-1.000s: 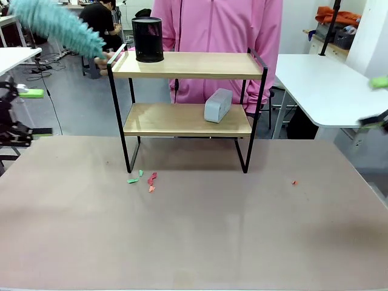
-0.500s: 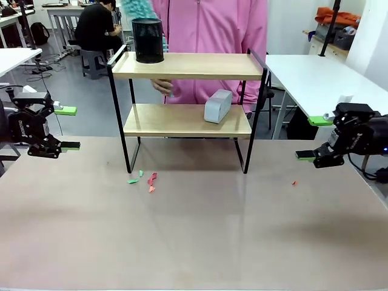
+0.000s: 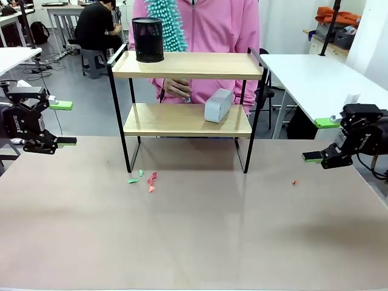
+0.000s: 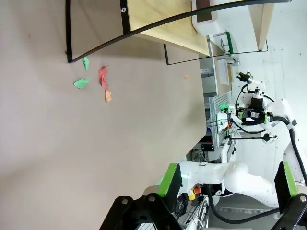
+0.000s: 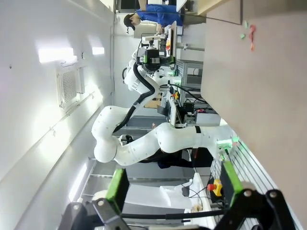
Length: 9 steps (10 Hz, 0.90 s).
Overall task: Clean the shelf.
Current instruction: Hand the Duster back to the human.
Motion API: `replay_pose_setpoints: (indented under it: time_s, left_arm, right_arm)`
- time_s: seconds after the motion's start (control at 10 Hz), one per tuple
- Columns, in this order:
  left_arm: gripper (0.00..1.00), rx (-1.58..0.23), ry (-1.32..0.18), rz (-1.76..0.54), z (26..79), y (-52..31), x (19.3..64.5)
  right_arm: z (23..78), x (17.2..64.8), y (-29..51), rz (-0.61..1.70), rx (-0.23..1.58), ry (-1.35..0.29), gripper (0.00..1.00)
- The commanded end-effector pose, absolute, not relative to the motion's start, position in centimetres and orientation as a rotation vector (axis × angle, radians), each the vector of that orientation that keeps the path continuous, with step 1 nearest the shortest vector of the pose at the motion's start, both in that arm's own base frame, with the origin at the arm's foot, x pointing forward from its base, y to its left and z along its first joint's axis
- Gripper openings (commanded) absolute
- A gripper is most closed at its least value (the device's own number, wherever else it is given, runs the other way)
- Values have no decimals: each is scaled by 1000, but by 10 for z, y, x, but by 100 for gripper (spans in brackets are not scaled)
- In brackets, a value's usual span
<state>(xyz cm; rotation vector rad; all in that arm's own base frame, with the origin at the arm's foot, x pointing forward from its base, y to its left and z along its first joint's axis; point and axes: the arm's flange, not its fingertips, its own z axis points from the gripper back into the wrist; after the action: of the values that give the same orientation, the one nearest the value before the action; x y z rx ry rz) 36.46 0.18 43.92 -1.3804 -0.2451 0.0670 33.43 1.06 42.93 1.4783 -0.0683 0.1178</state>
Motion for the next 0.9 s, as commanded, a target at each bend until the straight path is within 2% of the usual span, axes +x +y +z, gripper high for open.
replay_pose_setpoints:
  time_s: [0.0, 0.8]
  left_arm:
    - [100, -1394, -234, 77, 444, 3, 362]
    - [100, -1394, -234, 77, 444, 3, 362]
  right_arm:
    - [431, 332, 9, 127, 1473, -70, 100]
    - [431, 332, 9, 127, 1473, -70, 100]
